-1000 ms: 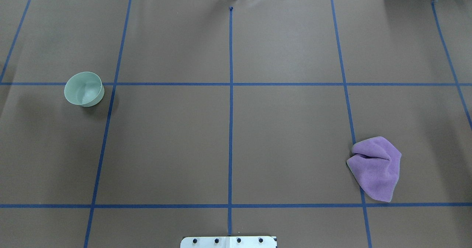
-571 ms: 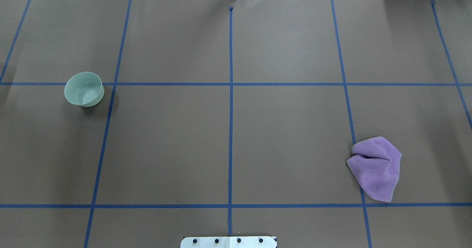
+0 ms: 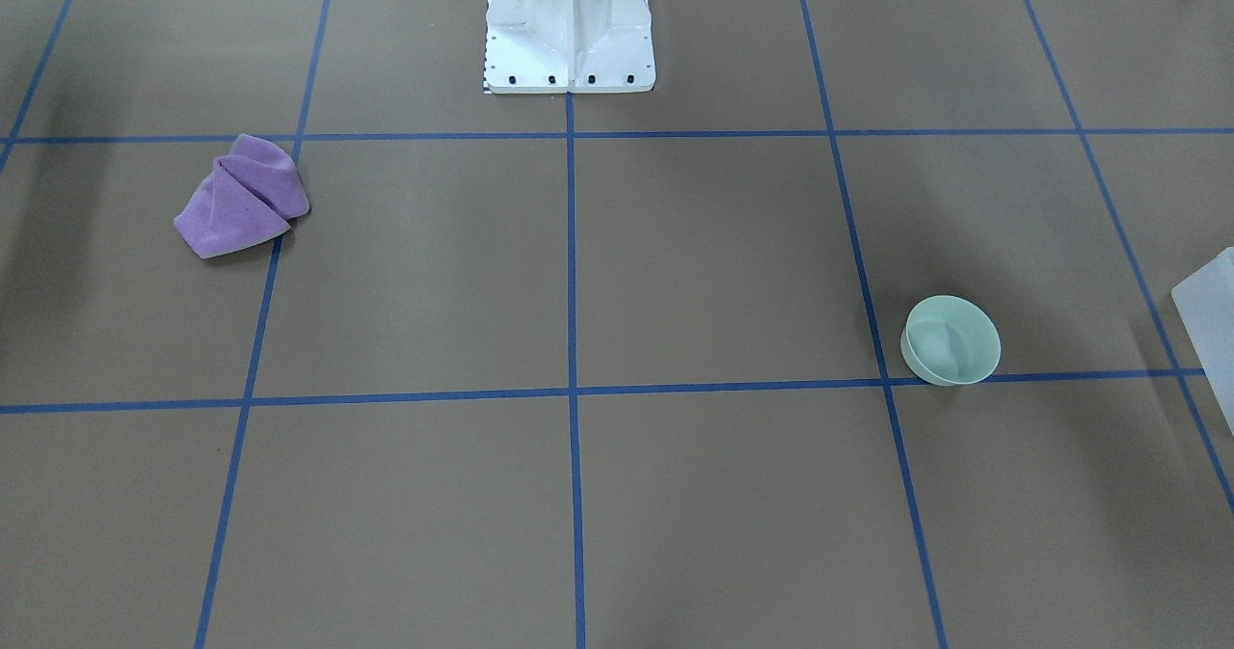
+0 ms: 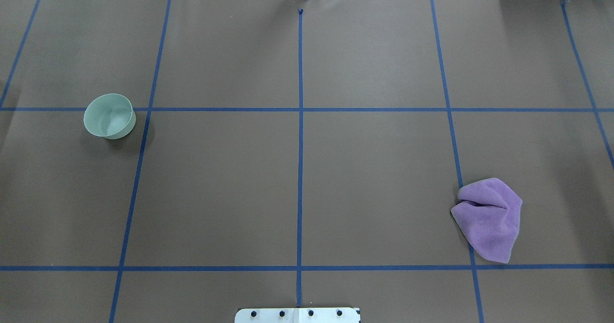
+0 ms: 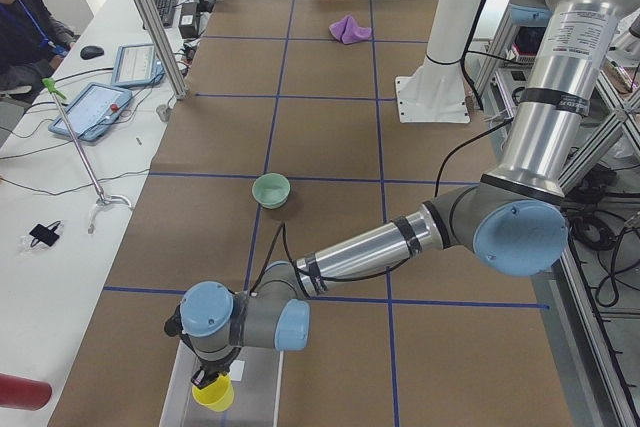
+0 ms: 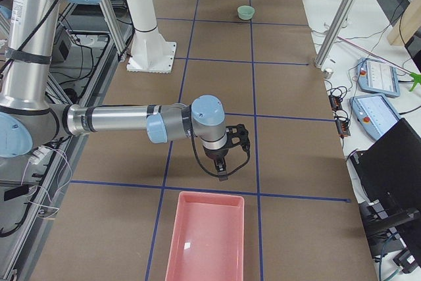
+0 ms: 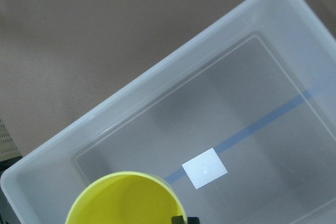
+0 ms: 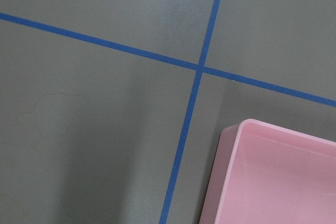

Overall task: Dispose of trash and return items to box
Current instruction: 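Carry the yellow cup with the left gripper and lower it into the clear bin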

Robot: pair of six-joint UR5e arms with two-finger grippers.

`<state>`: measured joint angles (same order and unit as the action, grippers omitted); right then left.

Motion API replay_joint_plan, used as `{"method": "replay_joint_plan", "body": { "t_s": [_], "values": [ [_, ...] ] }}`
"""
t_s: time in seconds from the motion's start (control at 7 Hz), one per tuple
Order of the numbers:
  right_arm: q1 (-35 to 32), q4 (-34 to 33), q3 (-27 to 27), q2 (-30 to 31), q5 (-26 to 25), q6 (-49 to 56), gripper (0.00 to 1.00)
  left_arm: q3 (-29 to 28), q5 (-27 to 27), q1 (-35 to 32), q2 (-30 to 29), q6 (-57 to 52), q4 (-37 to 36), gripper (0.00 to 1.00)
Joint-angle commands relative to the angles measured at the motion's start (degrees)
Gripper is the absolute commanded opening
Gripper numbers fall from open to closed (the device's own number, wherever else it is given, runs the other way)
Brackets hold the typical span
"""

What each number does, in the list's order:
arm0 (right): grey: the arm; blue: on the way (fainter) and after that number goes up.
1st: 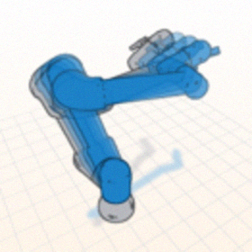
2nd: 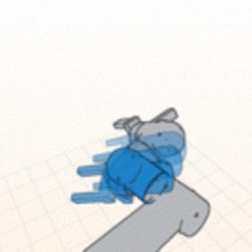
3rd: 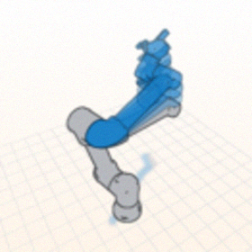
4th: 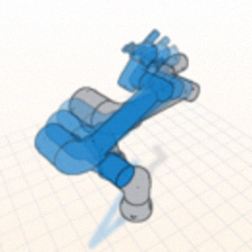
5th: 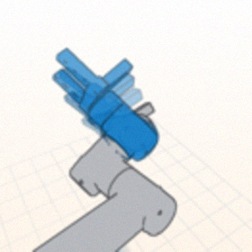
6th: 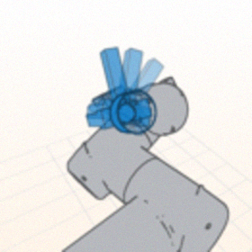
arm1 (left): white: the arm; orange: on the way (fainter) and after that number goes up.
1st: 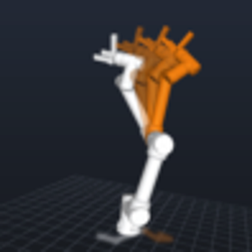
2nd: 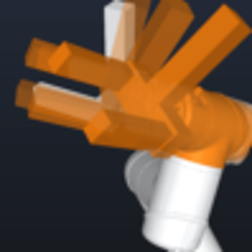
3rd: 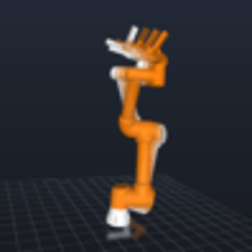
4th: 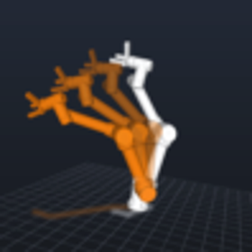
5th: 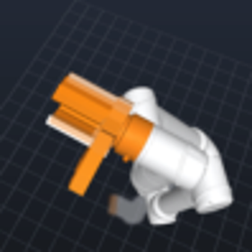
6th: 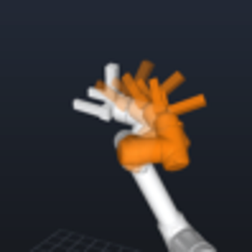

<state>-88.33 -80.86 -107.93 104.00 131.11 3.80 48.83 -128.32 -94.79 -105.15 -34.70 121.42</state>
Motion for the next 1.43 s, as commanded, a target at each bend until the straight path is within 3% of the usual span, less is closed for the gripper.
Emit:
{"method": "replay_joint_plan", "body": {
  "t_s": [0.0, 0.14, 0.43, 0.57, 0.71, 1.14, 1.29],
  "values": [
    [0.00, 0.00, 0.00, 0.07, -0.15, 0.07, 1.00, -1.81, -0.17, 0.22, 0.47, -0.10, 1.80, 0.00],
    [0.00, 0.00, 0.00, 0.07, -0.15, 0.07, 1.00, -1.98, -0.18, 0.48, 0.47, -0.02, 1.80, 0.00],
    [0.00, 0.00, 0.09, -0.02, -0.15, -0.02, 1.00, -2.51, -0.18, 0.75, -0.06, 0.33, 1.80, 0.12],
    [0.00, 0.00, 0.18, -0.02, -0.15, -0.02, 1.00, -2.51, -0.18, 0.75, -0.14, 0.33, 1.80, 0.28],
    [0.00, 0.00, 0.18, -0.02, -0.15, -0.02, 1.00, -2.51, -0.18, 0.84, -0.32, 0.33, 1.80, 0.54],
    [0.00, 0.00, 0.18, -0.11, -0.15, -0.02, 1.00, -1.73, -0.18, 0.84, -0.41, 0.25, 1.80, 0.72],
    [0.00, 0.00, 0.18, -0.11, -0.15, -0.11, 1.00, 0.02, -0.44, 0.84, -1.02, 0.42, 0.93, 0.82]
  ]
}}
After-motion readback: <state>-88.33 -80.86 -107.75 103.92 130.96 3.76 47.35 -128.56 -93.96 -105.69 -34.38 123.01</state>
